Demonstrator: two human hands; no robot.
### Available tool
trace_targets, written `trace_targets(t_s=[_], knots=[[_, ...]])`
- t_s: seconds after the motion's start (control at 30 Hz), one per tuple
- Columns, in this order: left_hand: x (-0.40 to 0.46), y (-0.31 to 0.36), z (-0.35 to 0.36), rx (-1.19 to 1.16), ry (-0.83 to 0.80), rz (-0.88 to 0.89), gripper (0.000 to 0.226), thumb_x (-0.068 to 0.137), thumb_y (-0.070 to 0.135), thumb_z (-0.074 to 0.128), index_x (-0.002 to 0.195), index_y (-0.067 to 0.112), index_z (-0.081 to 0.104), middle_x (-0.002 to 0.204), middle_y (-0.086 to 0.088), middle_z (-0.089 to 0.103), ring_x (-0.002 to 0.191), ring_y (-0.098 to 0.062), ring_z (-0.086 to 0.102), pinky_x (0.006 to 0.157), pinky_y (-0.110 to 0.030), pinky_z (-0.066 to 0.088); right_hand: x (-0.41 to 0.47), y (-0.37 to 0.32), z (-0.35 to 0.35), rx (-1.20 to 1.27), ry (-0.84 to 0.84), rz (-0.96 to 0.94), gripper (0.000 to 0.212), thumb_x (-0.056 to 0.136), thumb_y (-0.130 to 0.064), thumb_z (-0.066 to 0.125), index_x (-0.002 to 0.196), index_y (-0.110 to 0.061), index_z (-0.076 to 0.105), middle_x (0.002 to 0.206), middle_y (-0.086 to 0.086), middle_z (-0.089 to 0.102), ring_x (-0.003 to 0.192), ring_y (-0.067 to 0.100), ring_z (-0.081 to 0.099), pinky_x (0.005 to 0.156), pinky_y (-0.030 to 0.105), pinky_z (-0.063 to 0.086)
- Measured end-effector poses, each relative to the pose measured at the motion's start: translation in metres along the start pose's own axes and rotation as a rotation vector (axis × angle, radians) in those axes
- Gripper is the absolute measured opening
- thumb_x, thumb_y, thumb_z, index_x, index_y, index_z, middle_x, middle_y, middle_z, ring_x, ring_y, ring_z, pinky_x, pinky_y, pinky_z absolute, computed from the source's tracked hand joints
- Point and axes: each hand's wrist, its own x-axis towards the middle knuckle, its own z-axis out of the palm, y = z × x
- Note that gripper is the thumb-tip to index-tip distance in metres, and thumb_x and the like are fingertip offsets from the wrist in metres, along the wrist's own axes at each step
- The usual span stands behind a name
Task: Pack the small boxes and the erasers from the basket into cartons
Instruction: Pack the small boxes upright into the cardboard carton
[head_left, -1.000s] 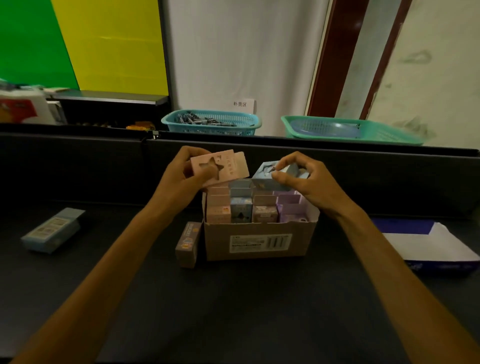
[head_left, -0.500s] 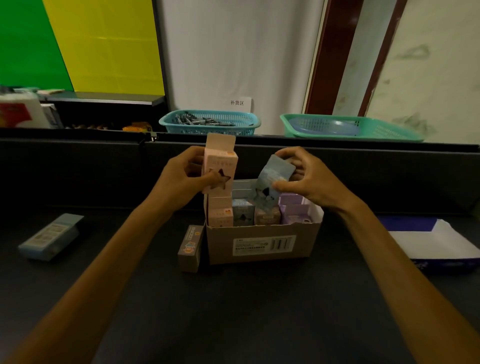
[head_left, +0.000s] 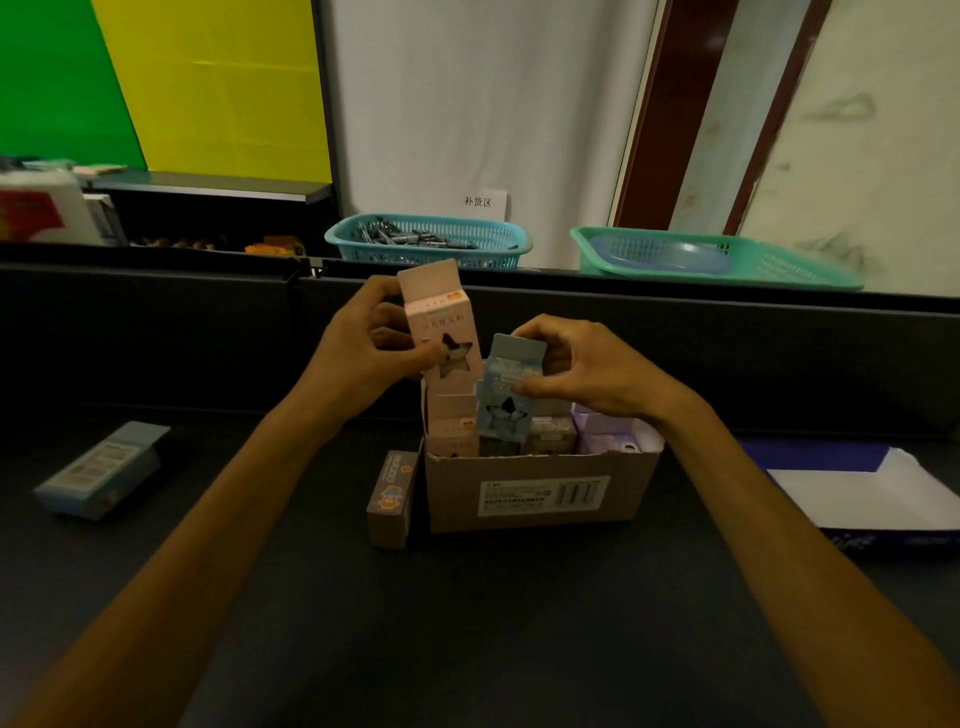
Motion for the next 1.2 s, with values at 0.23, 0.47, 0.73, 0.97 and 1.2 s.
trace_targets(t_s=[0.23,0.47,0.73,0.97,1.2], knots=[[0.005,-0.001,-0.001,-0.009,-0.013,0.011,0.056,0.077,0.009,0.070,0.121,0.029,0.042,0.101,0.003,0.061,0.088,-0.001,0.065,0.064,-0.019,0.055,0.006,0.003,-0.002,-0.064,-0.034,0.026,0.043,0.081,-0.022,0.073,0.118,-0.022,0.052,0.115,-0.005,0.060,0.101,0.009,0.061,0.084,0.026,0.055],[0.009,-0.003,0.003,0.005,-0.023,0.021,0.056,0.077,0.010,0.070,0.122,0.029,0.042,0.101,0.005,0.060,0.089,0.003,0.063,0.062,-0.016,0.054,0.008,0.004,-0.008,-0.082,-0.073,0.048,0.042,0.081,-0.021,0.073,0.116,-0.026,0.051,0.115,-0.005,0.059,0.101,0.007,0.060,0.086,0.028,0.055],[0.014,-0.007,0.004,0.034,-0.031,0.031,0.055,0.077,0.012,0.070,0.120,0.030,0.042,0.102,0.005,0.061,0.090,0.003,0.063,0.063,-0.016,0.054,0.018,0.003,0.016,-0.216,-0.171,0.080,0.048,0.081,-0.020,0.073,0.123,-0.020,0.052,0.121,-0.002,0.058,0.103,0.008,0.056,0.077,0.016,0.046],[0.014,-0.011,0.002,0.069,-0.083,0.019,0.041,0.080,0.017,0.066,0.115,0.025,0.047,0.103,0.005,0.061,0.090,0.001,0.063,0.064,-0.017,0.054,0.015,0.014,0.033,-0.350,-0.181,0.136,0.046,0.075,-0.028,0.078,0.116,-0.026,0.057,0.112,-0.007,0.047,0.098,0.010,0.047,0.083,0.025,0.044],[0.014,-0.006,0.005,0.195,-0.152,0.051,0.040,0.076,0.022,0.071,0.108,0.029,0.049,0.104,0.013,0.060,0.093,-0.002,0.063,0.067,-0.020,0.054,0.013,0.017,0.034,-0.354,-0.162,0.092,0.044,0.073,-0.030,0.078,0.112,-0.030,0.059,0.110,-0.008,0.050,0.094,0.010,0.054,0.080,0.029,0.053]])
